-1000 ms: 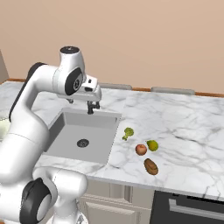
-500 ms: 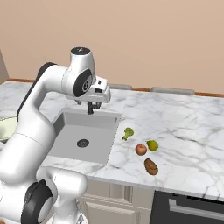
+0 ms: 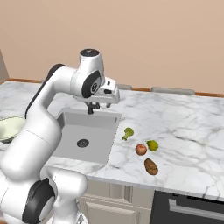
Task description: There is a mixed pile of frozen fruits and vegetables on the counter. Locate all the frozen vegetables and place the items in a bowl on the counter. Take all the frozen fruits and defrost them in a running sink.
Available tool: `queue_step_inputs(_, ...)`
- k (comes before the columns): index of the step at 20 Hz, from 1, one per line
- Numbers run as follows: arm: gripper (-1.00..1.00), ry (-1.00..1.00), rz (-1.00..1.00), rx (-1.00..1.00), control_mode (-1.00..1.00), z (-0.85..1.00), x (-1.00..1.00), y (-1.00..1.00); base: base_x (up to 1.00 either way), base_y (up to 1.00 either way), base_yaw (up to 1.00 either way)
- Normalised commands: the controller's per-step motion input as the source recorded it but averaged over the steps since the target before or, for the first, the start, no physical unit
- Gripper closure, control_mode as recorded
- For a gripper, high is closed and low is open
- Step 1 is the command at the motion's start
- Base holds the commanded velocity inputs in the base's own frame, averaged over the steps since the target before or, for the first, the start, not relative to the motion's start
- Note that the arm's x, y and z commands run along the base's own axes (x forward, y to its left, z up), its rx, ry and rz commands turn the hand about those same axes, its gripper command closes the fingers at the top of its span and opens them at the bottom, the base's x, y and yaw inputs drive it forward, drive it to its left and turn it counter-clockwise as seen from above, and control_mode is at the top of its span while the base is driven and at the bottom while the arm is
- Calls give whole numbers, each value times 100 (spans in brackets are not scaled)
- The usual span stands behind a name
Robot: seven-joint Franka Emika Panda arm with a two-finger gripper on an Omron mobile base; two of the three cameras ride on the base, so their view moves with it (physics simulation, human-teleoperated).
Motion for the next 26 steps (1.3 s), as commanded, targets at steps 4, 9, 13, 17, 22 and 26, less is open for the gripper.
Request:
queue_step_inputs(4, -100, -1, 0, -1, -100, -23, 35, -18, 0, 0, 0)
queue_step_inputs(9, -100, -9, 0, 0, -100, -12, 36, -1, 0, 0, 0)
queue_step_inputs(13, -100, -1, 0, 0, -100, -5, 4, 0, 0, 0, 0)
queue_step_inputs(17, -100, 0, 0, -1, -100, -31, 24, 0, 0, 0, 0)
queue_step_inputs(22, -100, -1, -1, -6, -100, -36, 23, -1, 0, 0, 0)
queue_step_inputs(26, -100, 0, 0, -5, -100, -20, 26, -4, 0, 0, 0)
